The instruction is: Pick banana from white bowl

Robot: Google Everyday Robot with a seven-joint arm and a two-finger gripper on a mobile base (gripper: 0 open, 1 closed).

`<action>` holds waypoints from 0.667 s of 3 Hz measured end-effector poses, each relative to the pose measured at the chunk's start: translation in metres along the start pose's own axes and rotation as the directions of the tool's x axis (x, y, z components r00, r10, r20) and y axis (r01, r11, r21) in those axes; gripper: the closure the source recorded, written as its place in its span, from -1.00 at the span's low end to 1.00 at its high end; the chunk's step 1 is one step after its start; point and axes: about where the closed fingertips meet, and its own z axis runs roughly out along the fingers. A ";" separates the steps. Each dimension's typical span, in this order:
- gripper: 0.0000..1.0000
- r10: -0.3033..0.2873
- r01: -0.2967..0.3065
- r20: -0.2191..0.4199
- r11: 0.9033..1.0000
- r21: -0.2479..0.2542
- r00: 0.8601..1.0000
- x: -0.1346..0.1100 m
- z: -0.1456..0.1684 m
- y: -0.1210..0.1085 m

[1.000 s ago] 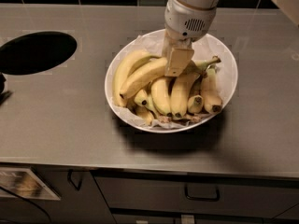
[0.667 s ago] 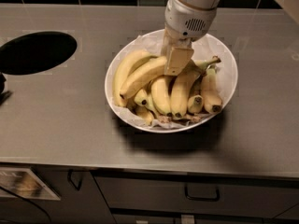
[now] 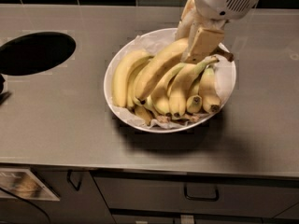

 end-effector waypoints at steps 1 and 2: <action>1.00 -0.007 0.003 0.044 0.996 0.093 0.999 0.006 -0.040 0.011; 1.00 -0.008 0.003 0.050 0.995 0.100 0.999 0.006 -0.044 0.012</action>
Offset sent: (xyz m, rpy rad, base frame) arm -0.0192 -0.0176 0.0279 0.0499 -0.0787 -0.0071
